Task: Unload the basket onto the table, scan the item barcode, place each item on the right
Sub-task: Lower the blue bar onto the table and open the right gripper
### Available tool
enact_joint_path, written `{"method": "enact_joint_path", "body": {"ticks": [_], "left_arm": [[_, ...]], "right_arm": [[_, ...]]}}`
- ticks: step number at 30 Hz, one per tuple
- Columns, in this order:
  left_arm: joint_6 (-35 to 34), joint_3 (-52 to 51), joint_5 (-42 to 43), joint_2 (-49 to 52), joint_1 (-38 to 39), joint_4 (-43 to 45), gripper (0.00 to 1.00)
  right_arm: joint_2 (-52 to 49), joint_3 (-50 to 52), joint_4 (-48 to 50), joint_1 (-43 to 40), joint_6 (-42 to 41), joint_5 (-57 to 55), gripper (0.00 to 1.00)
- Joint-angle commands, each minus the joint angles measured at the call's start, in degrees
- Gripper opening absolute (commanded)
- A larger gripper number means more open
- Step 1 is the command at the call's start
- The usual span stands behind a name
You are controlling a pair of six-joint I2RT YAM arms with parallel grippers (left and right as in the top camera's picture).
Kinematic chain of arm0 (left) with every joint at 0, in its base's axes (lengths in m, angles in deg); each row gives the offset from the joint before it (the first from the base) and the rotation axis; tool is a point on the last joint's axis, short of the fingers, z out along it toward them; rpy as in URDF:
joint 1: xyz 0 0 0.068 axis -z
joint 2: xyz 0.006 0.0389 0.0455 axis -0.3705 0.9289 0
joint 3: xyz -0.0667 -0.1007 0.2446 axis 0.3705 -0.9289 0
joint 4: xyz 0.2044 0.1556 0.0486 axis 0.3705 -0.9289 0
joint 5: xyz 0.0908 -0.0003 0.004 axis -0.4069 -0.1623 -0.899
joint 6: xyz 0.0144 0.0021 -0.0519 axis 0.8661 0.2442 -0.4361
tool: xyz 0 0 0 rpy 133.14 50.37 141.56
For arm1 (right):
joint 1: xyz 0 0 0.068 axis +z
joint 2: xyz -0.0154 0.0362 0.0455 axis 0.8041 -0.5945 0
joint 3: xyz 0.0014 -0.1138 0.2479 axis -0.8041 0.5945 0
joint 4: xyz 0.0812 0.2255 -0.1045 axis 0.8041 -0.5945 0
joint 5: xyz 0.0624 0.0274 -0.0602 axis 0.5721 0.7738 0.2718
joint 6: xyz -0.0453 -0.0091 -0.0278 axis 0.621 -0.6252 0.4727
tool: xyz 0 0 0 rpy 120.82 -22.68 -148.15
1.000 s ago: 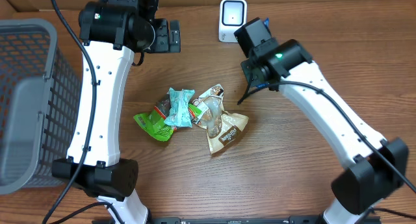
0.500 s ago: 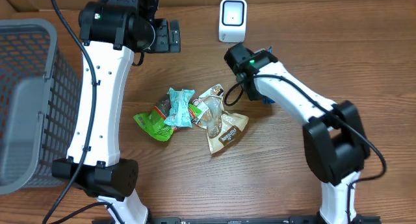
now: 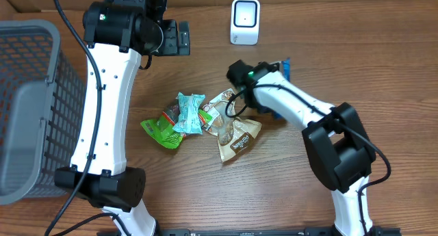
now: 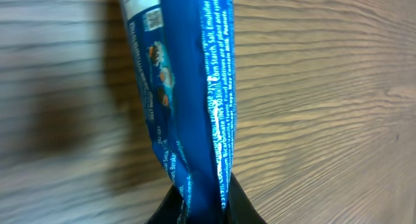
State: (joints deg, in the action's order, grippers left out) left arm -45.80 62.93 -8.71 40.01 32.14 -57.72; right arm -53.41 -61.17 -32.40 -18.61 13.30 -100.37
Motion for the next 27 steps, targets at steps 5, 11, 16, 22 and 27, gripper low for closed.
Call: {"method": "enact_joint_path", "body": {"ticks": [5,11,16,22,27], "left_arm": [[0.0,0.2,-0.7,0.7,-0.2,0.1,1.00],[0.0,0.2,-0.7,0.7,-0.2,0.1,1.00],[0.0,0.2,-0.7,0.7,-0.2,0.1,1.00],[0.0,0.2,-0.7,0.7,-0.2,0.1,1.00],[0.0,0.2,-0.7,0.7,-0.2,0.1,1.00]], "right_arm": [[-0.1,-0.1,0.2,5.0,-2.0,-1.0,0.60],[0.7,-1.9,-1.4,4.4,-2.0,2.4,0.87],[4.7,-8.0,-2.0,-2.1,5.4,12.8,0.87],[8.0,-10.0,2.8,-17.4,27.1,48.0,0.87],[5.3,-7.4,3.7,-31.2,45.1,79.6,0.86]]}}
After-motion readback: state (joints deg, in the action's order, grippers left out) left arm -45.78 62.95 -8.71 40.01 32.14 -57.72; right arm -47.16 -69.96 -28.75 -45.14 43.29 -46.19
